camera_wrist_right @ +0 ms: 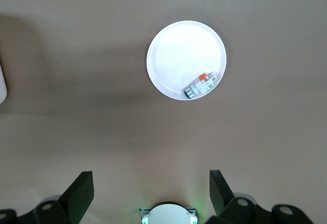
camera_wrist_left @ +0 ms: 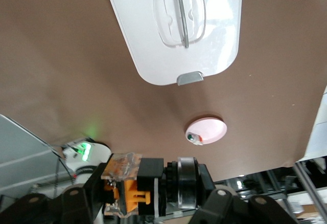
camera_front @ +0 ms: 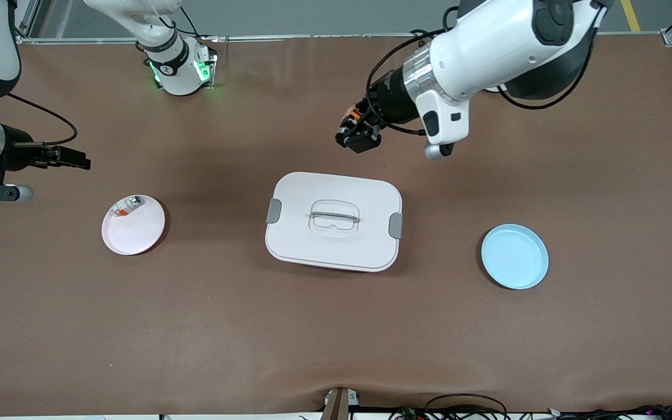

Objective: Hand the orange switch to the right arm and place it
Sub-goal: 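Lift the switch with the left gripper and carry it over the box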

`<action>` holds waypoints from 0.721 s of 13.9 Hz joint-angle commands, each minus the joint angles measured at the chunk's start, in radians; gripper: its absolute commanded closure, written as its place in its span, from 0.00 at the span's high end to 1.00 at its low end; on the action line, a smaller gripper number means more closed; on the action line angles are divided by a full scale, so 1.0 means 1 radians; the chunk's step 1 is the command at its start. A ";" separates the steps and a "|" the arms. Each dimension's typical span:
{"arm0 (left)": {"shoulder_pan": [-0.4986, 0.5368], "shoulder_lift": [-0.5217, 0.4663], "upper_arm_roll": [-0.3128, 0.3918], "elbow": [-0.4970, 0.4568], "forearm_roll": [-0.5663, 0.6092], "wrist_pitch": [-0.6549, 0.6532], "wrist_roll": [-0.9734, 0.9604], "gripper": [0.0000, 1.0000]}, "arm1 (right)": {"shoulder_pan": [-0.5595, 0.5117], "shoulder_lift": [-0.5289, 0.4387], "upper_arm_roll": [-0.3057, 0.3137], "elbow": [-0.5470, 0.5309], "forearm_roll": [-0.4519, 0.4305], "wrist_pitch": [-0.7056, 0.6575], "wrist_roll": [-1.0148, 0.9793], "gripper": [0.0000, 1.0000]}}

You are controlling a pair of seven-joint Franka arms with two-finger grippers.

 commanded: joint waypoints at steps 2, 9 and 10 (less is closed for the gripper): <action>-0.049 0.035 -0.002 0.012 0.002 0.102 -0.099 0.10 | 0.008 0.009 0.002 0.022 0.010 0.017 -0.101 1.00; -0.077 0.058 0.002 0.012 0.000 0.200 -0.168 0.10 | 0.138 -0.037 0.010 -0.080 0.361 0.127 0.135 1.00; -0.077 0.058 0.004 0.012 0.000 0.205 -0.170 0.10 | 0.155 -0.038 0.009 -0.099 0.448 0.168 0.143 1.00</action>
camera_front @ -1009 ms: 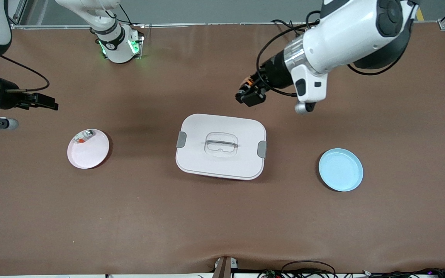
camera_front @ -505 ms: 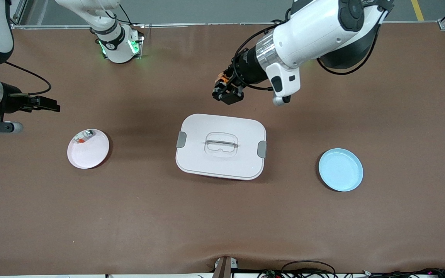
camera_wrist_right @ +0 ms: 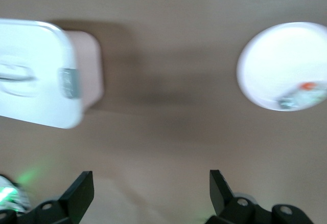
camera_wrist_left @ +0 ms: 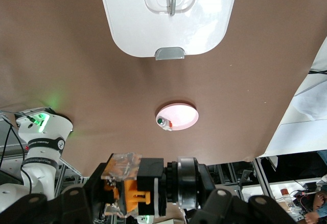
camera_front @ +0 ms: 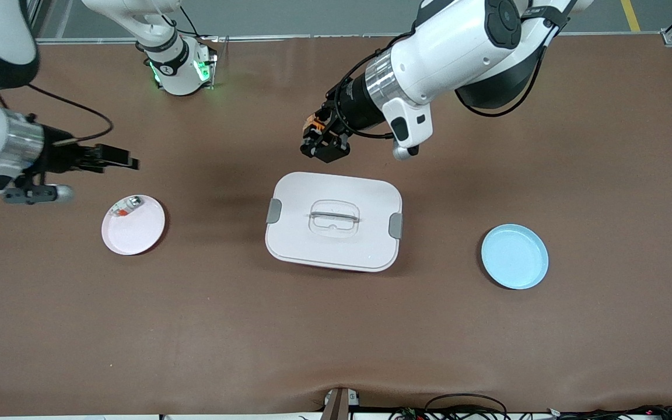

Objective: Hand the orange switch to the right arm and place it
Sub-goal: 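Lift the switch with the left gripper and carry it over the box, then bring the right gripper toward the switch held by the left gripper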

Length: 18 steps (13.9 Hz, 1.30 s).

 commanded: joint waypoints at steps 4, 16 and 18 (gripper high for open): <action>-0.003 0.007 0.002 0.013 0.002 0.016 -0.022 0.11 | 0.138 -0.032 -0.005 -0.061 0.267 0.187 0.077 1.00; -0.003 0.006 0.002 0.011 0.002 0.045 -0.014 0.11 | 0.430 -0.031 -0.005 -0.041 0.524 0.575 0.139 1.00; -0.003 0.007 0.002 0.011 0.002 0.045 -0.014 0.11 | 0.456 -0.031 -0.005 -0.023 0.517 0.589 0.201 1.00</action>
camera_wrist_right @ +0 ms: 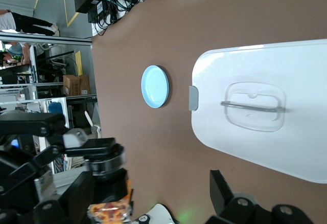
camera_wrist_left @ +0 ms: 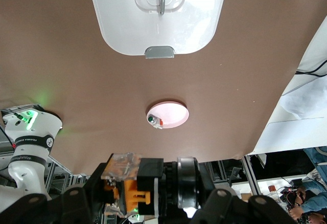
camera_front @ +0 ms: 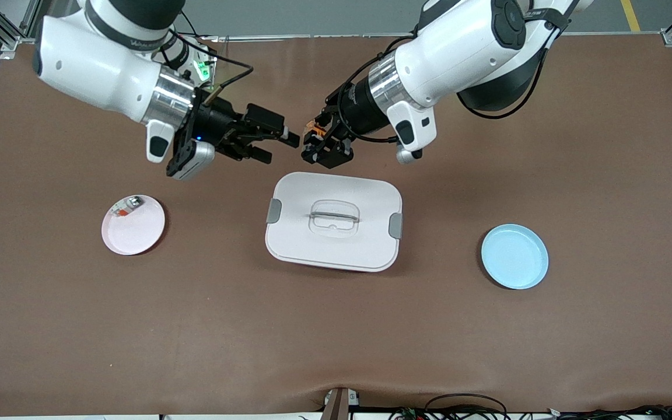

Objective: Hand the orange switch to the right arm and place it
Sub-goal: 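Bring the right gripper toward the switch held by the left gripper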

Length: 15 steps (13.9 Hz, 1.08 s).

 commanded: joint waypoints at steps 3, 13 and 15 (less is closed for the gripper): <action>-0.004 0.005 -0.001 0.011 0.002 0.012 -0.009 0.11 | 0.076 -0.021 -0.011 0.007 0.008 0.074 0.083 1.00; -0.001 0.004 -0.001 0.011 0.000 0.020 -0.012 0.11 | 0.102 -0.018 -0.010 0.002 -0.066 0.106 0.082 1.00; -0.001 0.002 -0.001 0.010 0.000 0.020 -0.013 0.11 | 0.102 -0.016 -0.010 0.001 -0.073 0.103 0.082 1.00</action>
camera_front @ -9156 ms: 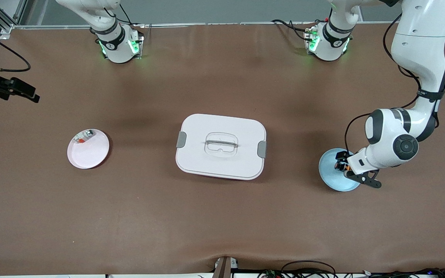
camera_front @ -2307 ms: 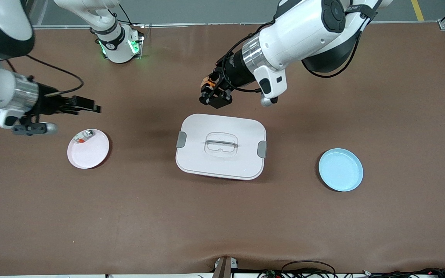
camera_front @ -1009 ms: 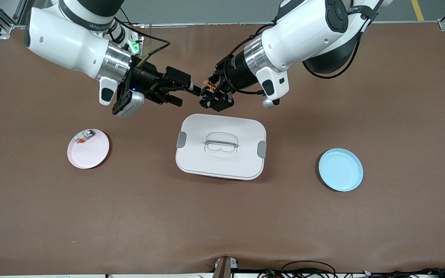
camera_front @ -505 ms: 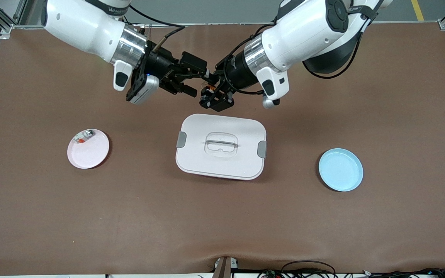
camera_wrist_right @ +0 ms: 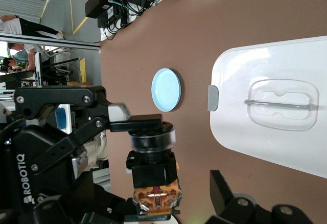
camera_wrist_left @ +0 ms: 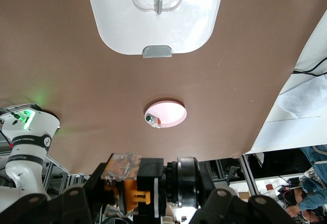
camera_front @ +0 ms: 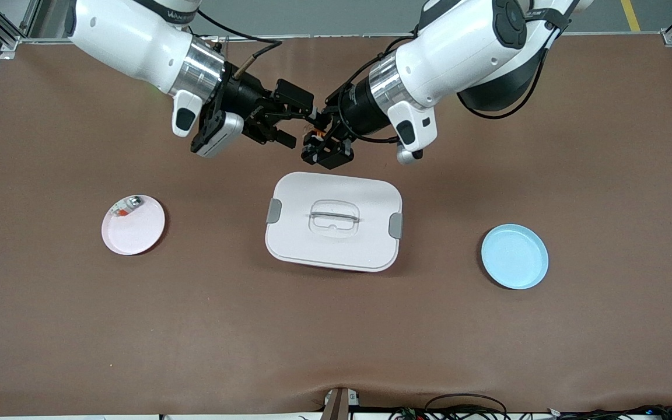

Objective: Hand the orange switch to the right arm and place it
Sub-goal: 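Grasp the switch with the right gripper while the left gripper releases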

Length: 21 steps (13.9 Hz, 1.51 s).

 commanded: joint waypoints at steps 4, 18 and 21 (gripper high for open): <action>-0.004 0.002 -0.001 0.010 0.000 0.010 -0.015 0.11 | 0.026 -0.003 -0.006 -0.003 -0.044 -0.001 0.015 1.00; -0.001 0.001 -0.001 0.011 0.000 0.010 -0.017 0.11 | 0.032 0.038 -0.008 0.049 -0.059 0.007 0.007 0.63; -0.001 0.002 0.000 0.011 0.002 0.010 -0.017 0.11 | 0.031 0.049 -0.008 0.059 -0.059 0.005 0.006 0.63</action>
